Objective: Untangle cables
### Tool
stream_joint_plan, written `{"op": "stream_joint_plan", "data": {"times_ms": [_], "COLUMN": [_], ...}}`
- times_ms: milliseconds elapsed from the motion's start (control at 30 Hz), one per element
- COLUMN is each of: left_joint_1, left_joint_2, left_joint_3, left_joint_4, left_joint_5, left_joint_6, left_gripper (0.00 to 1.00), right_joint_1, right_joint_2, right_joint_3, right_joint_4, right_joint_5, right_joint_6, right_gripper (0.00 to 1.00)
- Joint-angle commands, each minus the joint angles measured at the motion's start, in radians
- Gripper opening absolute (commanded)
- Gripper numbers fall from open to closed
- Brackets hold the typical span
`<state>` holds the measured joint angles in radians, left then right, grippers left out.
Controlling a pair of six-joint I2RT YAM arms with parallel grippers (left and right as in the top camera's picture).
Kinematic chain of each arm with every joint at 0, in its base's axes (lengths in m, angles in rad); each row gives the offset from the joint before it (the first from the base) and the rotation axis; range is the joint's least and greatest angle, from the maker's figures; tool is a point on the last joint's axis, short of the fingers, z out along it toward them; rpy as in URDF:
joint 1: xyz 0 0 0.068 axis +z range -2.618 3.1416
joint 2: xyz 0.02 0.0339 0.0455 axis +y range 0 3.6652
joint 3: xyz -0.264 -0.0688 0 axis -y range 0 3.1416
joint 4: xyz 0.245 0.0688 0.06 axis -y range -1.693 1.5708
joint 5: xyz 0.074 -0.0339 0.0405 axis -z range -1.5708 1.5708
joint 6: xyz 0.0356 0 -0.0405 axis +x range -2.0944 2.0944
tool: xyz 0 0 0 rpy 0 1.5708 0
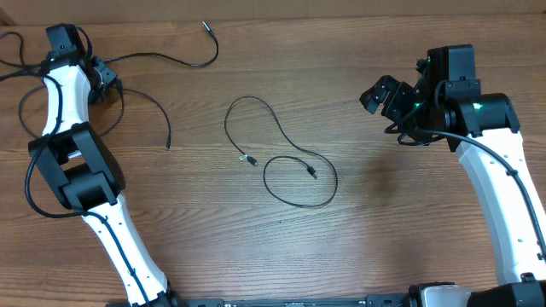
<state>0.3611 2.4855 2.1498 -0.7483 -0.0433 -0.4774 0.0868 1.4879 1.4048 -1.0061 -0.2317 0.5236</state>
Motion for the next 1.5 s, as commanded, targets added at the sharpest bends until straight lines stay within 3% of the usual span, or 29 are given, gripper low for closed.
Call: {"op": "stream_joint_plan", "data": {"times_ms": [0,367,400,533,567,733,867,1033,1167,1200,1267,1400,1467], "left_joint_1": [-0.002,-0.001,-0.001,-0.001,-0.001,0.002,0.018,0.069,0.115,0.125,0.134,0.134,0.124], "left_joint_2": [0.014,0.06,0.06,0.06,0.06,0.05,0.042,0.039,0.038,0.038,0.038,0.038,0.037], "left_joint_3": [0.022,0.022,0.022,0.022,0.022,0.031,0.058,0.098,0.113,0.116,0.127,0.193,0.251], "left_joint_4": [0.023,0.021,0.02,-0.005,-0.016,-0.08,-0.166,-0.273,-0.307,-0.312,-0.318,-0.318,-0.349], "left_joint_5": [-0.019,-0.055,-0.069,-0.116,-0.14,-0.249,-0.332,-0.33,-0.326,-0.326,-0.325,-0.325,-0.324], "left_joint_6": [-0.018,-0.016,-0.016,0.032,0.027,0.025,-0.082,-0.231,-0.254,-0.246,-0.223,-0.076,-0.038], "left_gripper": [0.47,0.44,0.4,0.06,0.04,0.04,0.04,0.04,0.04,0.14,0.5,0.7,0.72], "right_joint_1": [0.004,0.004,0.004,0.004,0.004,0.004,0.004,0.004,0.004,0.004,0.004,0.004,0.004], "right_joint_2": [-0.005,-0.005,-0.005,-0.005,-0.005,-0.005,-0.005,-0.005,-0.005,-0.005,-0.005,-0.005,-0.005], "right_joint_3": [0.008,0.008,0.008,0.008,0.008,0.008,0.008,0.008,0.008,0.008,0.008,0.008,0.008], "right_joint_4": [0.006,0.006,0.006,0.006,0.006,0.006,0.006,0.006,0.006,0.006,0.006,0.006,0.006], "right_joint_5": [0.007,0.007,0.006,0.007,0.007,0.007,0.006,0.007,0.006,0.007,0.007,0.007,0.007], "right_joint_6": [-0.001,-0.002,-0.002,-0.001,-0.002,-0.002,-0.002,-0.002,-0.001,-0.002,-0.002,-0.001,-0.002], "right_gripper": [1.0,1.0,1.0,1.0,1.0,1.0,1.0,1.0,1.0,1.0,1.0,1.0,1.0]}}
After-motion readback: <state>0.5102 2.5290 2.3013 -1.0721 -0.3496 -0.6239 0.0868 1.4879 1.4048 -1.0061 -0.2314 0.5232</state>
